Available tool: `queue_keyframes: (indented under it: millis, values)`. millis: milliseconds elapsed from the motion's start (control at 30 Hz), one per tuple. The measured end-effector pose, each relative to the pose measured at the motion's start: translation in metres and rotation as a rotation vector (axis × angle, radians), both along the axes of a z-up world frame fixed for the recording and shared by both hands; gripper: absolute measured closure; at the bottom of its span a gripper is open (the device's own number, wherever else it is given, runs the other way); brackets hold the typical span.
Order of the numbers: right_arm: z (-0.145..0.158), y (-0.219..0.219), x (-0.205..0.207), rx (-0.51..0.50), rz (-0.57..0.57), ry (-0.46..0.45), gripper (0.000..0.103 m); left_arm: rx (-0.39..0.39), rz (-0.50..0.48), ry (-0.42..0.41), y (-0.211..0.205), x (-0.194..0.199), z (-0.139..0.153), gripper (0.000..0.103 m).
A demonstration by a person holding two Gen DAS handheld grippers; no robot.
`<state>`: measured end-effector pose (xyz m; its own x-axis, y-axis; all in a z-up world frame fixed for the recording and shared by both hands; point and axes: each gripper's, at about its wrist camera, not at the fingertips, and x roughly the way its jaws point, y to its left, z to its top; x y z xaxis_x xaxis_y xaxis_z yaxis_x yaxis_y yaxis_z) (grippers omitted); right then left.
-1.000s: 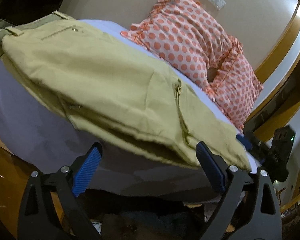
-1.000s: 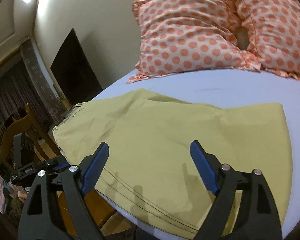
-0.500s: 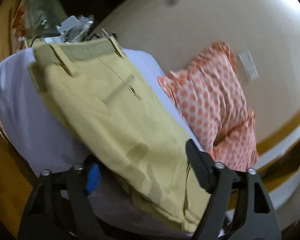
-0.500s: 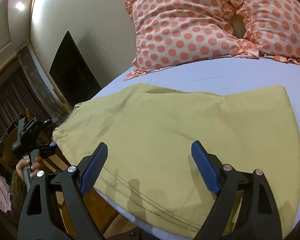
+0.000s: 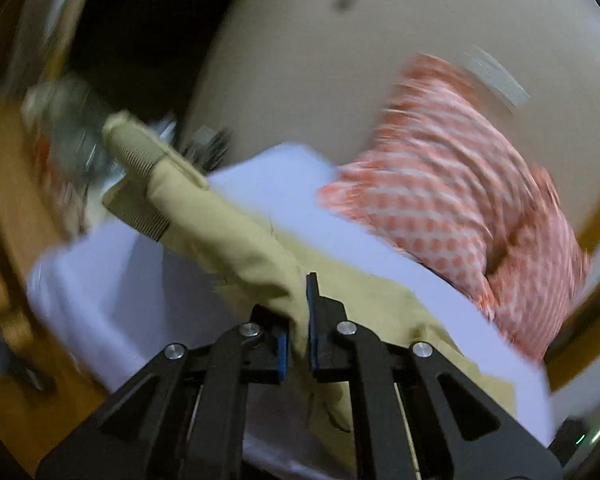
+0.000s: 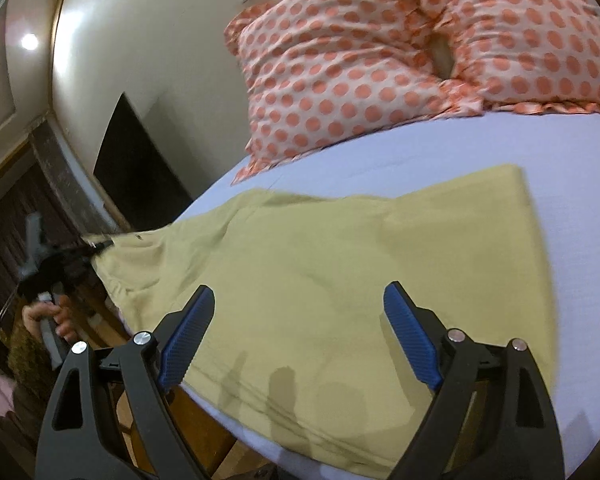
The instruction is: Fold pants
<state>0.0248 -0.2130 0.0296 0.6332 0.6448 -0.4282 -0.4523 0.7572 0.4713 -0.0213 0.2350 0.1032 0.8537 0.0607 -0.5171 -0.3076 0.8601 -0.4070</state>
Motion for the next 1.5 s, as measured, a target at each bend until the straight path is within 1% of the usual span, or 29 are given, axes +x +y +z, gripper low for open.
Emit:
queue_keyframes:
  millis: [33,100,167,200,233,333,400,467,500,600,667,733,767,800,833,867,900,933,967,1067,1133,1200,1267,1300,1367,1400,1433,1467,1500]
  values:
    - [0.001,-0.009,0.0,0.007,-0.027,-0.005,0.015,0.075,-0.077,-0.024,-0.03,0.013,0.02,0.097]
    - [0.003,-0.025,0.0,0.021,-0.08,-0.009,0.014,0.187,-0.231,-0.066,-0.085,0.026,0.042,0.097]
    - [0.005,-0.043,-0.002,0.037,-0.141,-0.012,0.014,0.33,-0.485,-0.096,-0.168,0.032,0.05,0.096]
    - [0.007,-0.057,-0.003,0.049,-0.19,-0.015,0.014,0.406,-0.615,-0.085,-0.21,0.03,0.043,0.096]
    - [0.007,-0.068,-0.004,0.06,-0.22,-0.017,0.013,0.465,-0.703,-0.069,-0.238,0.026,0.034,0.096]
    - [0.005,-0.102,-0.004,0.119,-0.289,0.009,0.012,0.644,-0.962,0.042,-0.311,0.01,-0.021,0.095]
    - [0.001,-0.123,-0.001,0.177,-0.308,0.049,0.011,0.688,-1.055,0.121,-0.331,0.003,-0.056,0.095]
    - [-0.006,-0.136,0.005,0.196,-0.326,0.113,0.011,0.65,-1.063,0.14,-0.328,0.003,-0.066,0.093]
    - [-0.008,-0.139,0.008,0.21,-0.313,0.129,0.011,0.621,-1.065,0.13,-0.324,0.003,-0.065,0.091]
    - [-0.006,-0.146,0.014,0.191,-0.354,0.14,0.011,0.553,-1.081,0.078,-0.31,-0.009,-0.05,0.088]
    - [-0.004,-0.149,0.019,0.201,-0.35,0.137,0.012,0.451,-1.107,0.023,-0.295,-0.02,-0.036,0.08]
    - [-0.005,-0.138,0.032,0.14,-0.296,0.17,0.023,0.319,-1.085,-0.03,-0.273,-0.02,-0.018,0.06]
    - [-0.006,-0.132,0.035,0.111,-0.275,0.181,0.03,0.251,-1.039,-0.053,-0.256,-0.014,-0.008,0.054]
    - [-0.008,-0.125,0.043,0.077,-0.247,0.199,0.036,0.218,-0.995,-0.06,-0.244,-0.007,-0.003,0.044]
    - [-0.011,-0.119,0.052,0.056,-0.225,0.224,0.037,0.204,-0.899,-0.054,-0.224,0.007,0.001,0.039]
    - [-0.014,-0.115,0.056,0.043,-0.213,0.243,0.041,0.224,-0.804,-0.022,-0.208,0.02,-0.001,0.037]
    - [-0.019,-0.111,0.064,0.028,-0.196,0.272,0.044,0.236,-0.748,0.015,-0.199,0.029,-0.004,0.036]
    - [-0.022,-0.106,0.071,0.022,-0.177,0.293,0.047,0.233,-0.689,0.079,-0.186,0.045,-0.012,0.036]
    - [-0.026,-0.104,0.073,0.02,-0.161,0.307,0.051,0.215,-0.657,0.133,-0.175,0.057,-0.021,0.036]
    - [-0.027,-0.099,0.079,0.045,-0.11,0.317,0.054,0.119,-0.625,0.294,-0.153,0.093,-0.049,0.036]
    - [-0.032,-0.105,0.085,0.095,-0.105,0.34,0.056,0.067,-0.63,0.364,-0.144,0.106,-0.064,0.035]
    - [-0.037,-0.111,0.088,0.152,-0.097,0.352,0.064,0.049,-0.663,0.35,-0.148,0.113,-0.065,0.03]
    - [-0.039,-0.11,0.091,0.186,-0.055,0.357,0.067,-0.012,-0.744,0.365,-0.158,0.125,-0.068,0.03]
    - [-0.04,-0.108,0.094,0.197,-0.039,0.366,0.078,-0.02,-0.762,0.364,-0.163,0.129,-0.068,0.031]
    - [-0.046,-0.108,0.101,0.255,0.008,0.413,0.09,-0.006,-0.769,0.371,-0.169,0.142,-0.069,0.052]
    - [-0.048,-0.112,0.103,0.308,0.03,0.426,0.091,-0.02,-0.762,0.378,-0.168,0.144,-0.068,0.081]
    - [-0.047,-0.114,0.104,0.336,0.04,0.431,0.092,-0.07,-0.765,0.375,-0.164,0.148,-0.066,0.093]
    - [-0.042,-0.115,0.105,0.358,0.053,0.425,0.093,-0.098,-0.769,0.365,-0.159,0.155,-0.064,0.094]
    - [-0.035,-0.115,0.107,0.364,0.061,0.41,0.093,-0.078,-0.77,0.345,-0.161,0.157,-0.056,0.095]
